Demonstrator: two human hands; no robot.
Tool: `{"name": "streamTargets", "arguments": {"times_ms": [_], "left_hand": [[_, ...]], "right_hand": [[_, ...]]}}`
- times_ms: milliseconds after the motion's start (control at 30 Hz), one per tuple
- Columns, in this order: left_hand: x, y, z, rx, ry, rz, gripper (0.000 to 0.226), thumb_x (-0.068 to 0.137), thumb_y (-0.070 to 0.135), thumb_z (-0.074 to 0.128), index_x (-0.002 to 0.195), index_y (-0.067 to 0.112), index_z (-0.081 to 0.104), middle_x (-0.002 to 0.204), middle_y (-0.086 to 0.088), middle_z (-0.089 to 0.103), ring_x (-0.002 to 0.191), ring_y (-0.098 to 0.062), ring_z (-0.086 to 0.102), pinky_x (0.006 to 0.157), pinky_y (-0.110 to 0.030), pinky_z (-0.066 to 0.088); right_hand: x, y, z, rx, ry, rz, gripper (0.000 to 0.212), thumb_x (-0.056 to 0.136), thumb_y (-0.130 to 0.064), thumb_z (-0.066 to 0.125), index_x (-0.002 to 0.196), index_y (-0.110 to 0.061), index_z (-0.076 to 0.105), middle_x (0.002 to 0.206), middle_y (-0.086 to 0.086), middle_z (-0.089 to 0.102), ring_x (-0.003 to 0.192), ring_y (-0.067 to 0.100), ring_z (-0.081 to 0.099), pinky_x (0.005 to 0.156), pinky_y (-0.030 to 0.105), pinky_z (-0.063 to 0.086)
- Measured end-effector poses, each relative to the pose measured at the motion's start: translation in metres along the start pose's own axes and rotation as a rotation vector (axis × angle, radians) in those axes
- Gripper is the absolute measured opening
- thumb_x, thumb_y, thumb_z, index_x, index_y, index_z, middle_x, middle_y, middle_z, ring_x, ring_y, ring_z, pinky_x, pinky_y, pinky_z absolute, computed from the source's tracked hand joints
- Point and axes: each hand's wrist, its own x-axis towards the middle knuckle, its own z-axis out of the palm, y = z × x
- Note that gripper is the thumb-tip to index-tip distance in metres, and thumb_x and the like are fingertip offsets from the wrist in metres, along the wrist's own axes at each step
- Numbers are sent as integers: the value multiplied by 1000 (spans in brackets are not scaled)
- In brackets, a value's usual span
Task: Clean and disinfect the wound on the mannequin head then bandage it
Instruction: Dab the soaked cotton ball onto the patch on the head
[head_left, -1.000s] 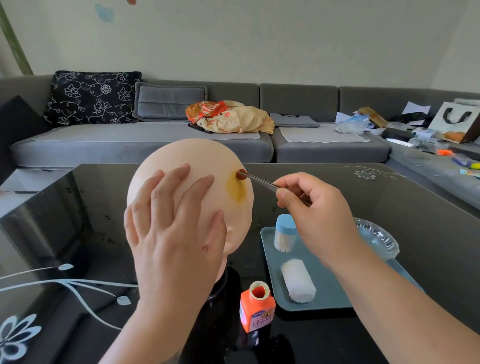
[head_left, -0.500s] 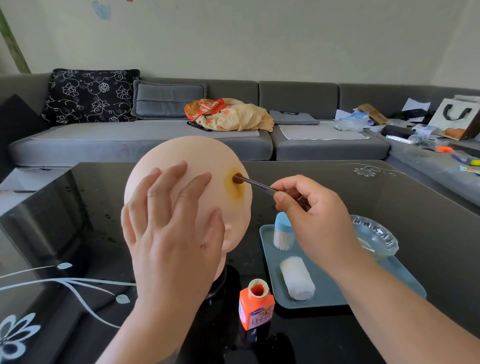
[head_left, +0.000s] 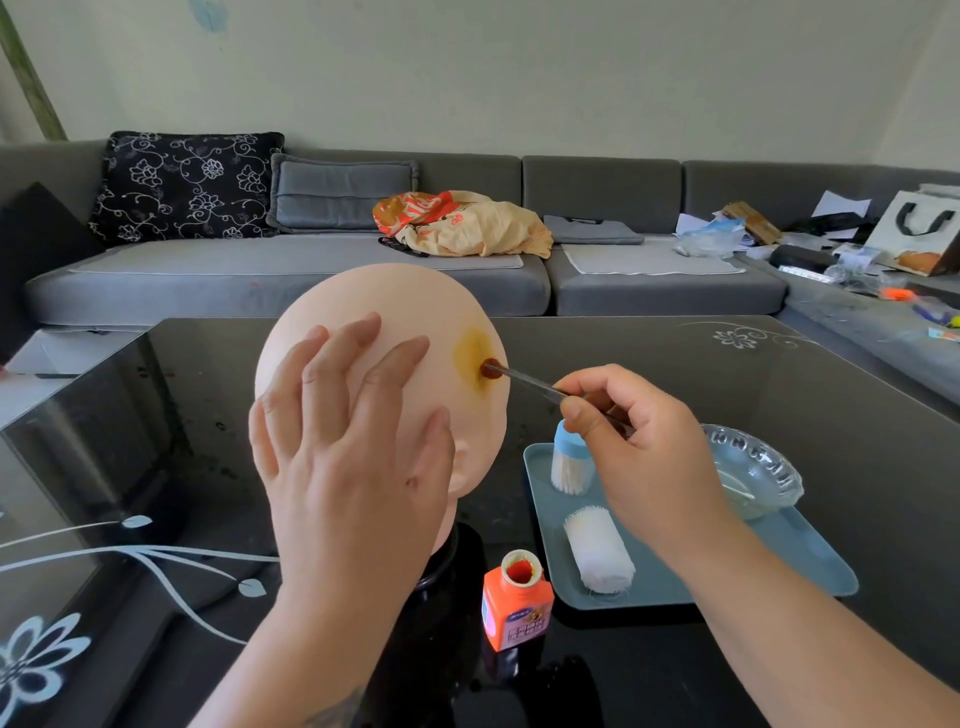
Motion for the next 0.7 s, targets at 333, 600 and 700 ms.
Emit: {"name": "streamTargets", "arguments": {"times_ms": [333, 600, 700], "left_hand": [[1, 0, 1, 12, 7, 2, 44, 82, 32, 63, 124, 26, 57, 140, 1, 43, 135, -26, 29, 111, -48, 22], [0, 0, 0, 2, 2, -3, 43, 82, 33, 63, 125, 27, 56, 141, 2, 42, 135, -25, 27, 111, -49, 22], [1, 0, 1, 0, 2, -1, 44, 83, 33, 62, 125, 27, 56, 141, 2, 41, 136, -24, 27, 111, -48, 21]], "right_hand": [[21, -7, 4, 18, 37, 26, 16, 91, -13, 58, 90, -28, 63, 73, -15, 63, 75, 3, 59, 60, 2, 41], [13, -4, 3, 10, 25, 36, 17, 91, -13, 58, 90, -29, 62, 73, -15, 63, 74, 1, 59, 61, 4, 42], [8, -2, 2, 7, 17, 36, 16, 91, -12, 58, 91, -27, 63, 73, -16, 62, 74, -5, 56, 62, 2, 41]]}}
